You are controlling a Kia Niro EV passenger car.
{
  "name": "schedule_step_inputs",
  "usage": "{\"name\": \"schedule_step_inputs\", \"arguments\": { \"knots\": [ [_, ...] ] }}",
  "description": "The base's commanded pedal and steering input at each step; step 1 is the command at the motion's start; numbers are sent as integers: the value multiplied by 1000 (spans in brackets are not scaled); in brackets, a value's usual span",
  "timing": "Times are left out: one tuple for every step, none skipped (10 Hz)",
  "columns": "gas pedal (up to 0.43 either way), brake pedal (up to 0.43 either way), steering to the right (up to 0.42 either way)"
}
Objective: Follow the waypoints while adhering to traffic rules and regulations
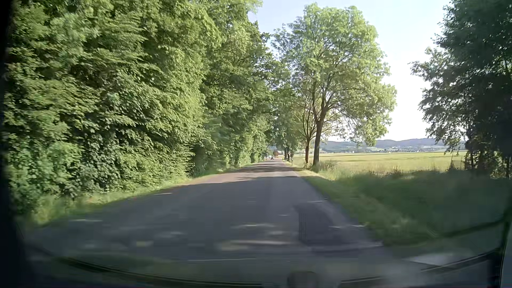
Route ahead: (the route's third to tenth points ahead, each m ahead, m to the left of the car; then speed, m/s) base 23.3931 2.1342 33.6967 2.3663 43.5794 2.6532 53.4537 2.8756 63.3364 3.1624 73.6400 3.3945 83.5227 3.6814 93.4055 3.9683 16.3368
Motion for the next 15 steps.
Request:
{"name": "schedule_step_inputs", "arguments": {
  "knots": [
    [280,6,2],
    [280,6,0],
    [280,6,-4],
    [280,6,-6],
    [280,6,-5],
    [280,6,-2],
    [280,6,-1],
    [280,6,0],
    [280,6,0],
    [280,6,0],
    [280,6,0],
    [280,6,0],
    [280,6,3],
    [280,6,5],
    [280,6,5]
  ]
}}
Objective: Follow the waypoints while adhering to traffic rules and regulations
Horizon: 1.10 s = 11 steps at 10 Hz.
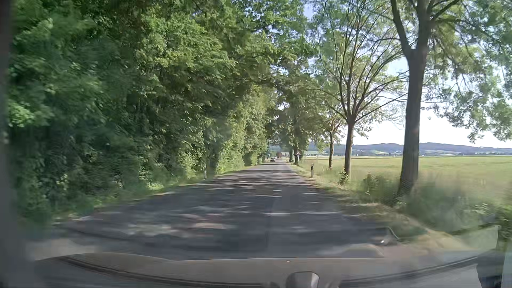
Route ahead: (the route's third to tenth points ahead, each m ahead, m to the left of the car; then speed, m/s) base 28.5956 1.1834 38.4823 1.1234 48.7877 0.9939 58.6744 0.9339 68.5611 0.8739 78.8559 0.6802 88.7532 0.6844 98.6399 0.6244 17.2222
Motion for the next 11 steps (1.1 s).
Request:
{"name": "schedule_step_inputs", "arguments": {
  "knots": [
    [280,6,5],
    [280,6,5],
    [280,6,4],
    [280,6,2],
    [280,6,2],
    [280,6,2],
    [280,6,2],
    [280,12,2],
    [280,6,2],
    [280,6,4],
    [280,6,4]
  ]
}}
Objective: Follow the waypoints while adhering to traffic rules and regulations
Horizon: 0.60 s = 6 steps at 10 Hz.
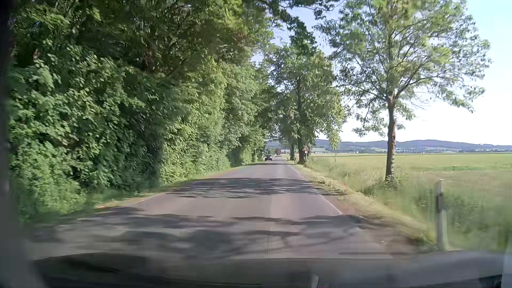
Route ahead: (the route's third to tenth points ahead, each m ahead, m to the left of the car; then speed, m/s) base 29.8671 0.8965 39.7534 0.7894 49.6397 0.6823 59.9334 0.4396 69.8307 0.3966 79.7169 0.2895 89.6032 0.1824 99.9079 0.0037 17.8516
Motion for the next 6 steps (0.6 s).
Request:
{"name": "schedule_step_inputs", "arguments": {
  "knots": [
    [280,6,4],
    [280,6,4],
    [280,6,4],
    [280,6,4],
    [280,6,4],
    [280,6,4]
  ]
}}
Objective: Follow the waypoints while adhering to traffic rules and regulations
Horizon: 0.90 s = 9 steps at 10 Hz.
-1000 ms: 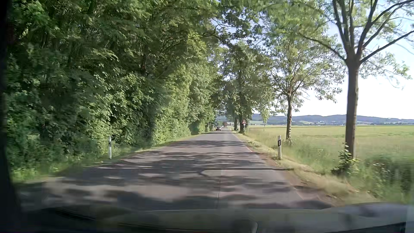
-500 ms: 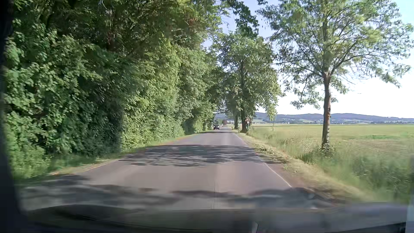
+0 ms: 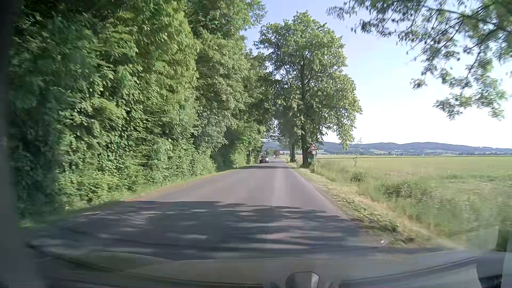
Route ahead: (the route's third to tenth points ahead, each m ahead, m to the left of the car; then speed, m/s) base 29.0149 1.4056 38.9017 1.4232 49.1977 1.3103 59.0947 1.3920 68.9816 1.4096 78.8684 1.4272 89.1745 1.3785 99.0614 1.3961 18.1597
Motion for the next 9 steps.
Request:
{"name": "schedule_step_inputs", "arguments": {
  "knots": [
    [268,6,8],
    [248,6,8],
    [248,6,5],
    [248,6,3],
    [248,6,3],
    [248,6,3],
    [248,6,1],
    [248,6,0],
    [248,6,0]
  ]
}}
